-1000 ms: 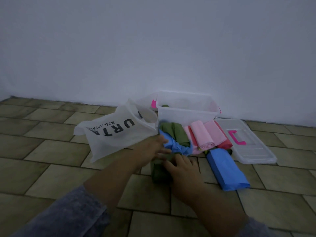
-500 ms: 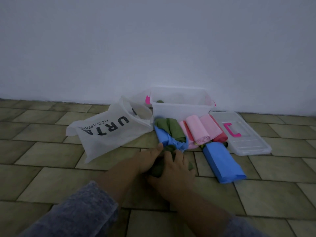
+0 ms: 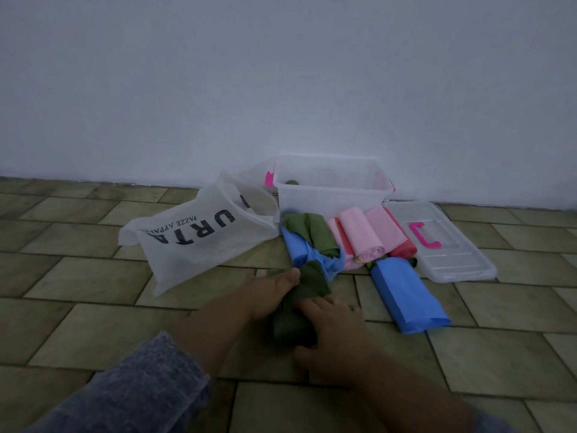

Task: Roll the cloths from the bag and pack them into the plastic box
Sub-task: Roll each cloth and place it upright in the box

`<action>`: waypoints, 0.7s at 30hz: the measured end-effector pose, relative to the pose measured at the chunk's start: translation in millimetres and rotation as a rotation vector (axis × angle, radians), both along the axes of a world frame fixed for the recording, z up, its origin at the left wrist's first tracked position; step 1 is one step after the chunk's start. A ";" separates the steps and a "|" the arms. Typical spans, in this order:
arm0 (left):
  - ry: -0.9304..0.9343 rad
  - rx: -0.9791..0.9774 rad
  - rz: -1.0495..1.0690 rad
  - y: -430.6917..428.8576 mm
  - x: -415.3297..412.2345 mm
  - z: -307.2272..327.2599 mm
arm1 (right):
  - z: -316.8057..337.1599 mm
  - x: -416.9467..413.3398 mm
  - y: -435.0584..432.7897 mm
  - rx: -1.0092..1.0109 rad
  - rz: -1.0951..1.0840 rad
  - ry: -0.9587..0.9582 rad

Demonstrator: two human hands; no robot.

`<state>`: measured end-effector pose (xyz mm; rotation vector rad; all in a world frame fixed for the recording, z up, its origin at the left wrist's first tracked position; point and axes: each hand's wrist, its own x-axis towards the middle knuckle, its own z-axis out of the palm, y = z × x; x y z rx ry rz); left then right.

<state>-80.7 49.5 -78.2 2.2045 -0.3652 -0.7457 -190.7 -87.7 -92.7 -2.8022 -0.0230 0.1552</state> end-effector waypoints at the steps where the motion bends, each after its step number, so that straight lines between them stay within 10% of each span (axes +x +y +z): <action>1: -0.021 0.016 -0.030 0.7 -0.9 -0.7 | 3.9 -0.1 -5.6 0.037 -0.001 0.020; 21: -0.377 0.334 -0.284 16.9 -15.6 13.6 | 12.6 26.5 -42.6 0.230 0.011 0.125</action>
